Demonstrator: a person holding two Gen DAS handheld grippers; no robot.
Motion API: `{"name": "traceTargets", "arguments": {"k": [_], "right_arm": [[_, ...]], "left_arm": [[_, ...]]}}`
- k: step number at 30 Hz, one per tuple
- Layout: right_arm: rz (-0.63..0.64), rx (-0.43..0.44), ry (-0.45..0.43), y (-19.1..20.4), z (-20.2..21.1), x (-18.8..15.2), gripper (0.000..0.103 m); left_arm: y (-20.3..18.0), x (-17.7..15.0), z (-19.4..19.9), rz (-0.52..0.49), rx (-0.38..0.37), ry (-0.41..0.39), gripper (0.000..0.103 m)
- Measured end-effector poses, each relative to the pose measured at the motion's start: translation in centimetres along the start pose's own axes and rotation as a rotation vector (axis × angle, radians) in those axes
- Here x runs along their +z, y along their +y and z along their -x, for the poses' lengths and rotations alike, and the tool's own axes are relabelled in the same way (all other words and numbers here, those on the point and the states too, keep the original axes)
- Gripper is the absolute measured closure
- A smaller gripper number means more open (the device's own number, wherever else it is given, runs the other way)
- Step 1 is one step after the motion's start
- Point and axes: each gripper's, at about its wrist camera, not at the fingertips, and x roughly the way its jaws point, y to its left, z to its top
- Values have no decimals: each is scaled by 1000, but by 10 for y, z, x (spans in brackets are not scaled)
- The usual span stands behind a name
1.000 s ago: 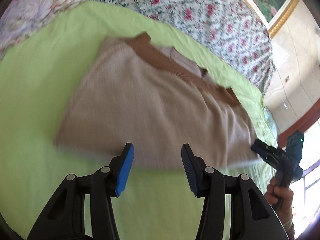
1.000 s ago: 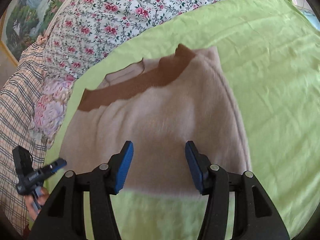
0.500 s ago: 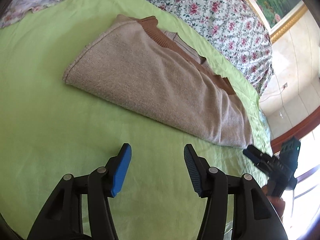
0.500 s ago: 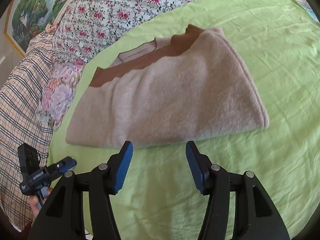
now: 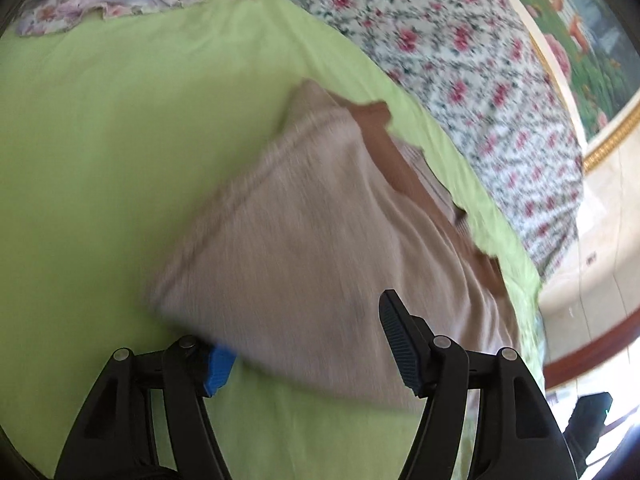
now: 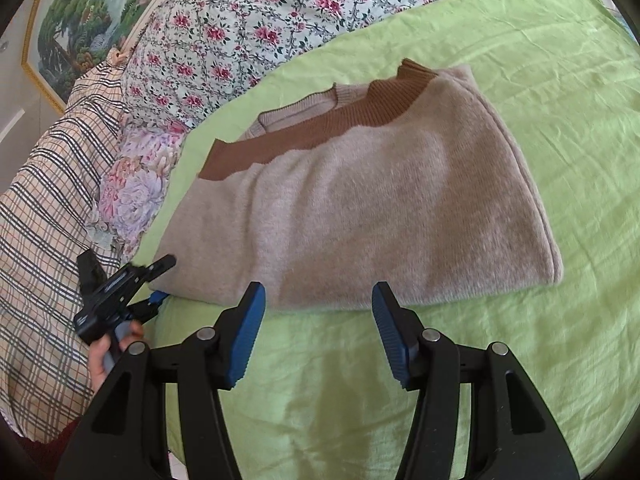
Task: Fold small clothes
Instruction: 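Grasp the folded sweater edge with the left gripper while the right gripper grasps it too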
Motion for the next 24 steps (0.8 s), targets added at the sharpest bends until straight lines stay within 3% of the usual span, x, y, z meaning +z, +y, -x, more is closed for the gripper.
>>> {"name": "traceTargets", "arguments": {"k": [2,5,6,10,15,19,20,22,24], "right_arm": [[4,4,0,-1,-4,6,46],[-1,7,-3,-5,-8,15,46],[-5,11,-6,-7,-8,18,46],[-38,52,-18,-21,-7,35,46],[-83,106,-12,-38,-10,58,46],[-140,266,56,-47,-25,80,46],[-152,317,77,-46,-32,86,44],[-172,389,116,-44,-48,98,23],[-183,433,158,-40,-68,109,19]], "left_arm": [[-6,10,-7,-15,35,-20,41],[-19,19,-16,-64,56,-34,82],[-25,21,-17,-83,50,-37,88],[-57,20,-6,-198,45,-86,92],[-124,4,5,-384,-56,-125,96],[-164,-19,-8,-462,-150,-76,96],[-171,-26,-15,-480,-161,-59,96],[-184,-39,-26,-516,-174,-25,96],[-190,-50,-36,-543,-178,3,96]]}}
